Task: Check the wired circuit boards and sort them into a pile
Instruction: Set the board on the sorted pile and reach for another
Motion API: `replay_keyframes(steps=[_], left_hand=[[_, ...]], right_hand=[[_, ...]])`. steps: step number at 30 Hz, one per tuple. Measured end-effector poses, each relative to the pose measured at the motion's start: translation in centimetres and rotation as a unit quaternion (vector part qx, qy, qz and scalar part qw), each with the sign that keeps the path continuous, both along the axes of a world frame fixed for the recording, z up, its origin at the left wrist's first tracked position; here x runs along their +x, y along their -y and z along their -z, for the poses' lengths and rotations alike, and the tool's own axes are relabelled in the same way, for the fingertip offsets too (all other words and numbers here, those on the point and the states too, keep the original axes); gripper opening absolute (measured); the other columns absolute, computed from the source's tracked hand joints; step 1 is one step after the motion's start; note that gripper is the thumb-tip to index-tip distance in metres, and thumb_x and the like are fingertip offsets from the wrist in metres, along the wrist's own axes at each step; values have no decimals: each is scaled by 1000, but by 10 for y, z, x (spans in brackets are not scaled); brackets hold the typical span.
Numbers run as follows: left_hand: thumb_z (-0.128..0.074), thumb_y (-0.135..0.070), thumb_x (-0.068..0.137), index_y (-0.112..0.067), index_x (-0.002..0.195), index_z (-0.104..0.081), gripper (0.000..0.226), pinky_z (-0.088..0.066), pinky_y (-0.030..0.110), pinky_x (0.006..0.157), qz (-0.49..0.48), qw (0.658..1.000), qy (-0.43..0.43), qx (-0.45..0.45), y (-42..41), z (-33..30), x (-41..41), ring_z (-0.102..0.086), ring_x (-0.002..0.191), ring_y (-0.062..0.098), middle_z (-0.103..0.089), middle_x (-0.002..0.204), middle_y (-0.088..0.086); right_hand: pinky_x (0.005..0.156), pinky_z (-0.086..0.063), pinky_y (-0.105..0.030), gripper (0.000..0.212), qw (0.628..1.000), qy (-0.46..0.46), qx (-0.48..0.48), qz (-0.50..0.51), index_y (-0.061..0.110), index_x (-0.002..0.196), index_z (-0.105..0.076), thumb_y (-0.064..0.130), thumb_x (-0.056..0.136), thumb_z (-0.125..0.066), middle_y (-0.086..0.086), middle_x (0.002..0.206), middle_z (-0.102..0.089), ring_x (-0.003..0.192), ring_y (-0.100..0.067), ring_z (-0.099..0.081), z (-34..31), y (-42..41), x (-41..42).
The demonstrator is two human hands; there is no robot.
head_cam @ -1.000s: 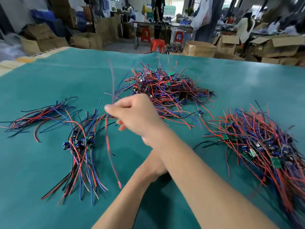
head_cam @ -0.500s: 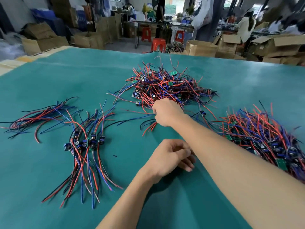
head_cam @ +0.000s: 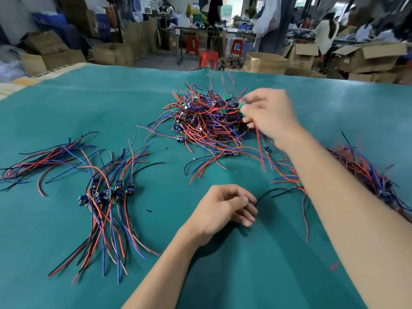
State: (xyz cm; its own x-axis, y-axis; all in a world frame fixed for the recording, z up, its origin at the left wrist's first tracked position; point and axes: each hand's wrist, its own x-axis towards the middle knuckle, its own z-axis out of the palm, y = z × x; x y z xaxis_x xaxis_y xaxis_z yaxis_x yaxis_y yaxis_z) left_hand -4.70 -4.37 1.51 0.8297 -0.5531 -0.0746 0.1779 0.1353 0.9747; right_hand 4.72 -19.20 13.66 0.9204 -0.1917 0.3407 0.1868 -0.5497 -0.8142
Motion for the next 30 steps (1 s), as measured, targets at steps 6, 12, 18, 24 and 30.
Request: replay_keyframes(steps=[6, 12, 18, 24, 30], left_hand=[[-54, 0, 96, 0, 111, -62, 17, -56, 27, 65, -19, 994, -57, -89, -4, 0, 3, -68, 74, 25, -71, 95, 23], [-61, -23, 93, -3, 116, -66, 30, -57, 34, 84, 21, 990, -61, -128, -6, -2, 4, -69, 95, 30, -71, 109, 19], [-61, -10, 96, 1, 99, -69, 13, -57, 32, 80, -22, 996, -20, -87, -3, 4, 1, -64, 83, 26, -67, 87, 16], [-52, -5, 100, -1, 90, -63, 15, -50, 23, 55, -18, 999, 20, -40, -2, 5, 1, -55, 58, 13, -63, 75, 6], [-55, -14, 100, -5, 81, -67, 24, -42, 20, 45, 25, 997, 77, 18, -5, 6, -1, -48, 47, 12, -62, 63, 3]], right_hand=[[44, -52, -23, 18, 983, -8, 168, -78, 8, 78, -68, -6, 79, -78, -2, 59, -68, 45, -13, -62, -18, 17, -76], [46, -50, -34, 18, 985, -85, 142, 47, 14, 78, -71, 15, 74, -88, -15, 68, -70, 53, -25, -64, 81, -4, -108], [42, -45, -24, 20, 972, -72, 224, -1, 17, 82, -77, 36, 83, -78, -4, 65, -71, 51, -18, -64, 110, -3, -114], [37, -31, -24, 9, 947, -144, 285, -32, 14, 89, -74, 13, 83, -80, -7, 69, -61, 46, -12, -48, 108, 6, -114], [41, -23, -20, 58, 911, -191, 357, -85, -4, 93, -76, 36, 51, -85, -7, 71, -64, 49, -11, -40, 104, 14, -115]])
